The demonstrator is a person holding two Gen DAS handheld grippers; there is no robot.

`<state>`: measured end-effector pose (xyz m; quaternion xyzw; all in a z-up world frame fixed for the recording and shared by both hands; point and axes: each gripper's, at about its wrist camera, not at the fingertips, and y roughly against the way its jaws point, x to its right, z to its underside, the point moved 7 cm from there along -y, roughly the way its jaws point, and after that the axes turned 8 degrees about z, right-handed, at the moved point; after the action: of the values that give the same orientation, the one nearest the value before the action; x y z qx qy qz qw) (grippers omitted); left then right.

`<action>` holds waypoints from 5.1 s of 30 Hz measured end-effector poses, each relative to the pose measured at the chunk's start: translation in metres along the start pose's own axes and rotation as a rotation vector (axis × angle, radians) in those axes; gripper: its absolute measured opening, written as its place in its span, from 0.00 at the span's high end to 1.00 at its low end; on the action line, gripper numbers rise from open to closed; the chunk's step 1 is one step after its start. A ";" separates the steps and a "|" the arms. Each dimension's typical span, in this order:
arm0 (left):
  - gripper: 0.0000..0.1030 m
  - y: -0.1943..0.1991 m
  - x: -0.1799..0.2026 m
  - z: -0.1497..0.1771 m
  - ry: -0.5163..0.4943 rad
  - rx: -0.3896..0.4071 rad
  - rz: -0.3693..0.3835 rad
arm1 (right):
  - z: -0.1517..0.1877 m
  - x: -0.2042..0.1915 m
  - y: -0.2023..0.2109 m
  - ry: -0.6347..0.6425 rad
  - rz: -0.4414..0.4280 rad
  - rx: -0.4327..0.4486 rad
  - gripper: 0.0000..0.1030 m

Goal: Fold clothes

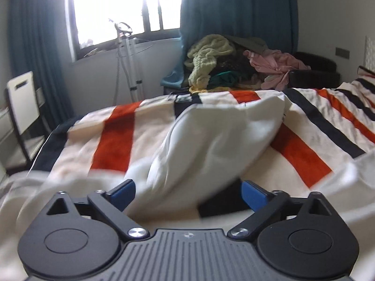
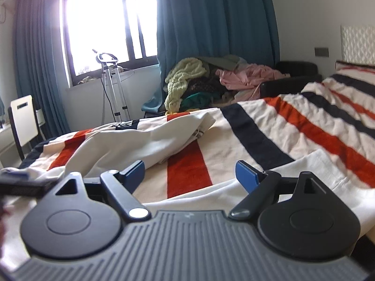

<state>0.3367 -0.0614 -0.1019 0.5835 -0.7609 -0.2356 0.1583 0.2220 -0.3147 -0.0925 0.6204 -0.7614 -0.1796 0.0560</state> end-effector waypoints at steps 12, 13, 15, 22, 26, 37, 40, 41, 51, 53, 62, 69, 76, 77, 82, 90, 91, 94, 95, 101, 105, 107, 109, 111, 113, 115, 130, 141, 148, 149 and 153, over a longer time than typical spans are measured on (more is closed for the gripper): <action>0.05 -0.212 0.031 -0.088 -0.182 -0.098 -0.003 | 0.006 0.018 -0.063 -0.084 0.083 0.033 0.17; 0.05 -0.228 0.034 -0.091 -0.172 -0.117 0.005 | 0.010 0.020 -0.070 -0.088 0.089 0.020 0.17; 0.08 -0.254 0.038 -0.095 -0.123 -0.154 0.035 | 0.016 0.025 -0.083 -0.109 0.096 -0.009 0.17; 0.60 -0.288 0.067 -0.088 -0.201 -0.236 0.062 | 0.023 0.041 -0.102 -0.171 0.121 -0.049 0.17; 0.91 -0.274 0.077 -0.087 -0.247 -0.241 0.013 | 0.021 0.043 -0.097 -0.173 0.122 -0.033 0.17; 0.96 -0.128 0.125 -0.145 -0.297 0.203 -0.025 | 0.007 0.063 -0.086 -0.208 0.172 0.002 0.17; 0.97 -0.117 0.149 -0.098 -0.263 0.116 0.105 | 0.000 0.079 -0.085 -0.255 0.201 0.022 0.17; 0.97 -0.116 0.155 -0.081 -0.265 0.094 0.124 | -0.002 0.084 -0.085 -0.272 0.209 0.025 0.17; 0.61 -0.045 0.132 0.022 -0.100 -0.031 0.228 | 0.004 0.104 -0.085 -0.339 0.209 -0.007 0.17; 0.56 -0.017 0.110 0.029 -0.070 -0.029 0.191 | 0.004 0.100 -0.084 -0.325 0.193 -0.007 0.17; 0.43 0.097 0.020 0.055 -0.004 0.042 0.031 | 0.005 0.076 -0.070 -0.235 0.139 -0.006 0.17; 0.37 0.148 -0.016 0.080 0.094 0.123 0.000 | 0.011 0.051 -0.057 -0.098 0.119 0.003 0.17; 0.32 0.158 -0.031 0.085 0.181 0.140 0.030 | 0.016 0.030 -0.056 -0.005 0.092 -0.012 0.17; 0.31 0.158 -0.031 0.085 0.184 0.139 0.034 | 0.016 0.027 -0.057 0.000 0.082 -0.018 0.17; 0.28 0.150 -0.032 0.087 0.182 0.159 0.003 | 0.018 0.001 -0.062 0.080 0.008 -0.058 0.17; 0.26 0.121 -0.061 0.101 0.329 0.124 0.005 | -0.023 -0.100 -0.114 0.430 -0.156 -0.038 0.17; 0.26 0.118 -0.066 0.103 0.353 0.120 0.004 | -0.027 -0.117 -0.126 0.482 -0.162 -0.048 0.17; 0.25 0.107 -0.082 0.107 0.421 0.112 -0.009 | -0.029 -0.155 -0.166 0.544 -0.193 -0.170 0.18; 0.25 0.104 -0.087 0.108 0.443 0.107 -0.013 | -0.027 -0.166 -0.180 0.560 -0.198 -0.220 0.20; 0.25 0.091 -0.108 0.115 0.536 0.089 -0.019 | 0.016 -0.182 -0.241 0.734 -0.102 -0.406 0.29; 0.25 0.086 -0.110 0.118 0.552 0.077 -0.019 | 0.025 -0.172 -0.254 0.701 -0.054 -0.416 0.54; 0.25 0.085 -0.110 0.118 0.553 0.075 -0.019 | 0.021 -0.169 -0.261 0.695 -0.019 -0.407 0.86; 0.25 0.086 -0.109 0.118 0.551 0.081 -0.024 | 0.008 -0.165 -0.266 0.650 0.009 -0.390 0.90; 0.25 0.086 -0.109 0.118 0.549 0.087 -0.034 | -0.015 -0.164 -0.271 0.594 0.029 -0.357 0.92; 0.25 0.086 -0.110 0.119 0.553 0.090 -0.039 | -0.046 -0.165 -0.275 0.527 0.042 -0.311 0.92; 0.25 0.085 -0.112 0.121 0.559 0.093 -0.043 | -0.096 -0.172 -0.272 0.440 0.031 -0.241 0.93; 0.24 0.093 -0.105 0.120 0.509 0.129 -0.066 | -0.259 0.012 -0.211 -0.303 0.111 0.190 0.93; 0.23 0.086 -0.095 0.122 0.453 0.101 -0.091 | 0.033 0.201 -0.240 -0.684 0.214 -0.212 0.93; 0.23 0.090 -0.104 0.118 0.491 0.122 -0.062 | 0.012 0.199 -0.232 -0.613 0.163 -0.171 0.93; 0.23 0.094 -0.106 0.116 0.505 0.142 -0.040 | 0.010 0.201 -0.230 -0.591 0.152 -0.164 0.93; 0.22 0.114 -0.125 0.108 0.600 0.212 0.030 | 0.001 0.209 -0.226 -0.618 0.104 -0.192 0.93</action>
<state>0.2223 0.1015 -0.1265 0.6289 -0.7091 0.0302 0.3174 0.3840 -0.5541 -0.1995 0.4888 -0.7525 -0.4274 -0.1102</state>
